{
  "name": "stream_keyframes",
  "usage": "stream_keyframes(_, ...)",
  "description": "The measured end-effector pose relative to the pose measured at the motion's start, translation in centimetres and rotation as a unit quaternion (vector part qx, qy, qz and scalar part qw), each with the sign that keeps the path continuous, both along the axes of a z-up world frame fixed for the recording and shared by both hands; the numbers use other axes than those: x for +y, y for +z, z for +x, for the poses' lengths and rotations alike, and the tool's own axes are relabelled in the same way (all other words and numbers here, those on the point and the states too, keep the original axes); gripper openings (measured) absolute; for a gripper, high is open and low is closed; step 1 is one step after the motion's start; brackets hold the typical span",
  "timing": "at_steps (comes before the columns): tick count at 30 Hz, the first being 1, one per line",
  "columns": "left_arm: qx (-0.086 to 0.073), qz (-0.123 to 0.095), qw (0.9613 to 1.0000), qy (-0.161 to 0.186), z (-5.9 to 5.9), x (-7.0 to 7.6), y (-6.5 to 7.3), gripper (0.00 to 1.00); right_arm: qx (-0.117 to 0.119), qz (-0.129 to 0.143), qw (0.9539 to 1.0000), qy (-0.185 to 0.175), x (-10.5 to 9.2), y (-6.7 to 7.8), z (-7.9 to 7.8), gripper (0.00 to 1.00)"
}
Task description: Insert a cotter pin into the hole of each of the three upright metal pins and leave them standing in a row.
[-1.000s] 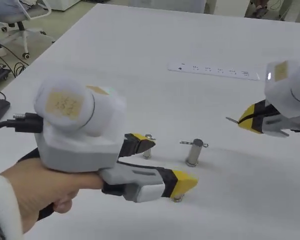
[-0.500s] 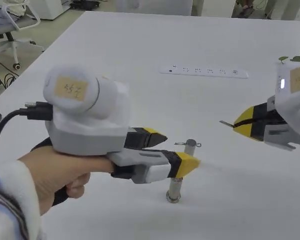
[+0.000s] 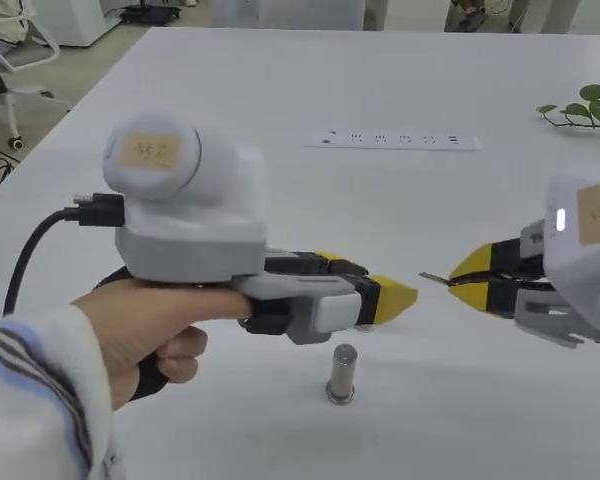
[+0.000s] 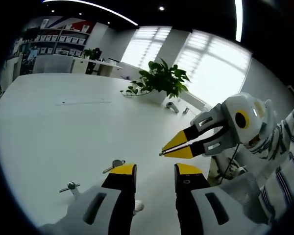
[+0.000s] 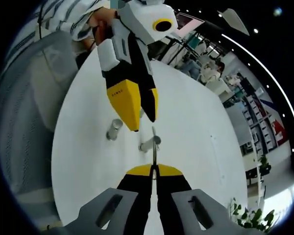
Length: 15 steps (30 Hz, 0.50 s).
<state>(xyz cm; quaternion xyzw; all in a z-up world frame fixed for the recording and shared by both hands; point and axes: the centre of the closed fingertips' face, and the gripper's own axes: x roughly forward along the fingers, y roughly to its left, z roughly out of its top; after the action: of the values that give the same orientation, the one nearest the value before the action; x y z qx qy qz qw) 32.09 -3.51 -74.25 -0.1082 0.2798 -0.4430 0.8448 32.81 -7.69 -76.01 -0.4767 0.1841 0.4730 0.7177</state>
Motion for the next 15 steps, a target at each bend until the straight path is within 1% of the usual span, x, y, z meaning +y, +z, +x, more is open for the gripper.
stream_keyframes(2, 0.005, -0.004, 1.0, -0.004, -0.1, -0.3, -0.1, 0.29, 0.001, 0.001, 1.0, 0.0, 0.1, -0.1, -0.3, 0.02)
stream_keyframes(6, 0.014, 0.0, 0.9998, -0.013, -0.2, -0.8, -0.6, 0.26, -0.002, 0.002, 1.0, 0.0, 0.3, -0.1, -0.7, 0.02)
stream_keyframes(12, 0.032, -0.005, 0.9992, -0.025, -0.5, -1.4, -0.9, 0.22, -0.006, -0.009, 0.9999, 0.008, 0.4, -0.4, -1.6, 0.02)
stream_keyframes(15, 0.036, -0.007, 0.9988, -0.031, -0.6, -1.9, -1.0, 0.17, -0.009, -0.014, 0.9998, 0.012, 0.5, -0.6, -1.8, 0.02)
